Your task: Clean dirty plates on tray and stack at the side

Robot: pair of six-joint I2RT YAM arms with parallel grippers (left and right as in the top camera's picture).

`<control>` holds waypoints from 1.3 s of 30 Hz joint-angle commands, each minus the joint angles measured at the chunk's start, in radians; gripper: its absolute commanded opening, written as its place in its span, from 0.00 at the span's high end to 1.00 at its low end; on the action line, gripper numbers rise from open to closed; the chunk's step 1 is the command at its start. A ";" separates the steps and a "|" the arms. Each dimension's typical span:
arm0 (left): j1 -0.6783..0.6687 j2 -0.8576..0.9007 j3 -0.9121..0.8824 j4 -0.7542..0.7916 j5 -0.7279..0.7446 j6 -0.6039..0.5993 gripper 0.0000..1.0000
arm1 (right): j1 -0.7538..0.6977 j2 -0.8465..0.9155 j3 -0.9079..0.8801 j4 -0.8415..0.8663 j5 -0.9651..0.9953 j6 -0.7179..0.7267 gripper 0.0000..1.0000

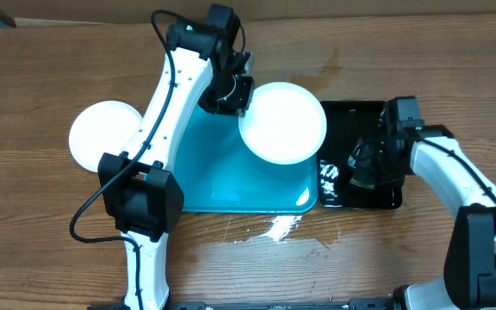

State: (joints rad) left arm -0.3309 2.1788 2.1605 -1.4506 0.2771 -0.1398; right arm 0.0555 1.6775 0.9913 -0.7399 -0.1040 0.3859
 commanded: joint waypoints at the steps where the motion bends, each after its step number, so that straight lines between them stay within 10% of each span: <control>1: -0.010 0.009 -0.056 0.019 -0.001 0.040 0.96 | 0.014 0.004 -0.030 0.061 0.059 0.010 0.21; 12: -0.023 0.009 -0.262 0.160 -0.076 0.039 0.96 | 0.015 0.031 -0.035 0.205 0.070 0.002 0.23; 17: -0.023 0.009 -0.323 0.220 -0.100 0.039 0.96 | 0.016 0.054 -0.036 0.205 0.070 0.002 0.63; 22: -0.023 0.009 -0.359 0.254 -0.132 0.039 0.96 | 0.015 0.060 -0.035 0.210 0.070 0.002 0.71; 26: -0.023 0.009 -0.359 0.266 -0.132 0.039 0.96 | 0.012 0.059 0.008 0.172 0.065 0.002 0.35; 39: -0.023 0.009 -0.359 0.307 -0.132 0.039 0.96 | 0.013 0.063 0.039 -0.049 0.070 0.002 0.24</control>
State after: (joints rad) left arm -0.3473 2.1788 1.8084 -1.1500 0.1452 -0.1196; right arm 0.0662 1.7317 1.0477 -0.7979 -0.0437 0.3885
